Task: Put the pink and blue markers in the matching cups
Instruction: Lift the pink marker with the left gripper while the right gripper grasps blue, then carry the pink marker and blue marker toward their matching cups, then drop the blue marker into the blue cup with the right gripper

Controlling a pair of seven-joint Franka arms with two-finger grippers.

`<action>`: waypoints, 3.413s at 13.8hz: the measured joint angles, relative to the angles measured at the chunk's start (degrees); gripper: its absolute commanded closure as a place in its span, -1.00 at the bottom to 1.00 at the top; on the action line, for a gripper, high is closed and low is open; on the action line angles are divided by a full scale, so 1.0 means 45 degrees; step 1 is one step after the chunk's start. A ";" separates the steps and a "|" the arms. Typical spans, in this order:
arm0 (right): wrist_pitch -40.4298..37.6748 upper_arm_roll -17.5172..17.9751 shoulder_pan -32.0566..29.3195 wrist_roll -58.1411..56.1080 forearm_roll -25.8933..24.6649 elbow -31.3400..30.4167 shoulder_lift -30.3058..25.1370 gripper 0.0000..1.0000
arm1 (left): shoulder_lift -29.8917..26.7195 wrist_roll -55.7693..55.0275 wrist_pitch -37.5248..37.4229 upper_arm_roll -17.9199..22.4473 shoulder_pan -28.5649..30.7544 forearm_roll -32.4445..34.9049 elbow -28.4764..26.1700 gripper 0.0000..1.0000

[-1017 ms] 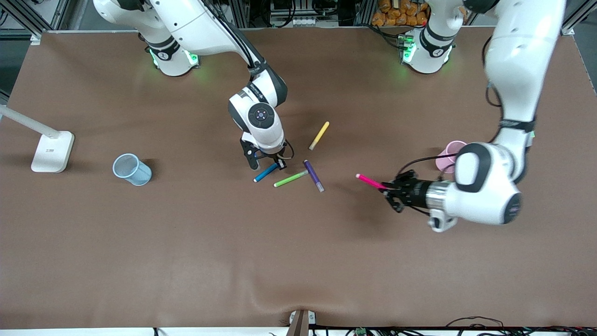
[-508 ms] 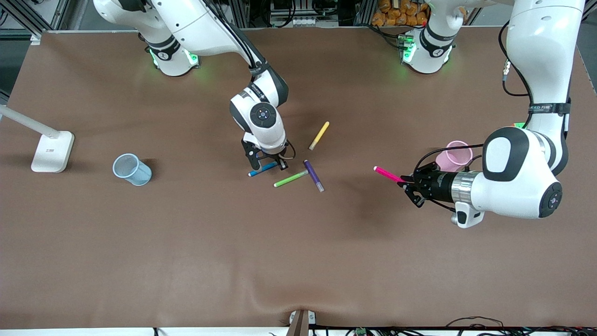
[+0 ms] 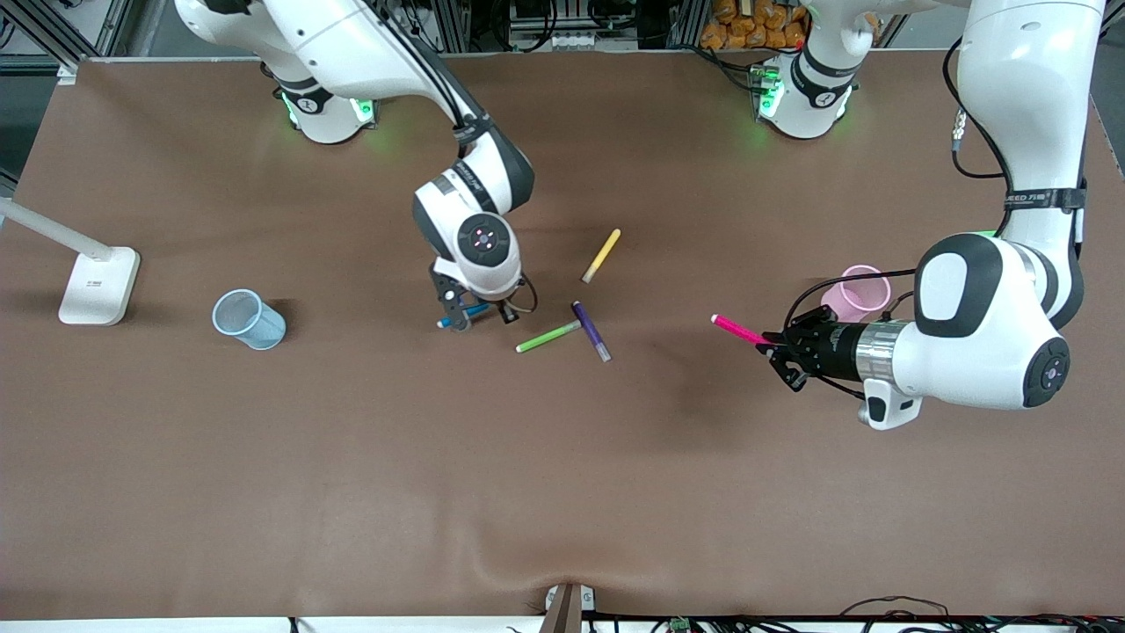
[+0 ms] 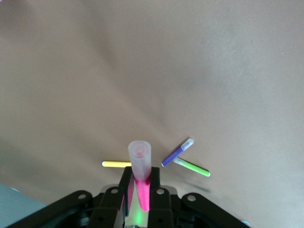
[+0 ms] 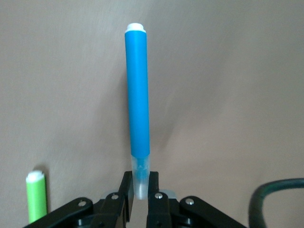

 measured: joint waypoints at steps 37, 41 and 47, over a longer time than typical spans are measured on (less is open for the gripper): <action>-0.8273 -0.0066 -1.1998 -1.6600 0.3959 -0.0263 -0.1204 -0.99 | -0.6987 1.1178 0.4953 0.0006 0.3811 0.5313 -0.7881 1.00; -0.8311 0.0060 -1.1985 -1.6617 0.4005 -0.0208 -0.1132 -1.00 | -0.7769 1.1376 0.6455 -0.0112 0.3829 0.5314 -0.9607 1.00; -1.0861 0.0203 -1.1813 -1.6617 0.4017 0.2866 -0.1196 -1.00 | -0.8204 1.1408 0.8272 -0.0100 0.3942 0.5316 -1.1254 1.00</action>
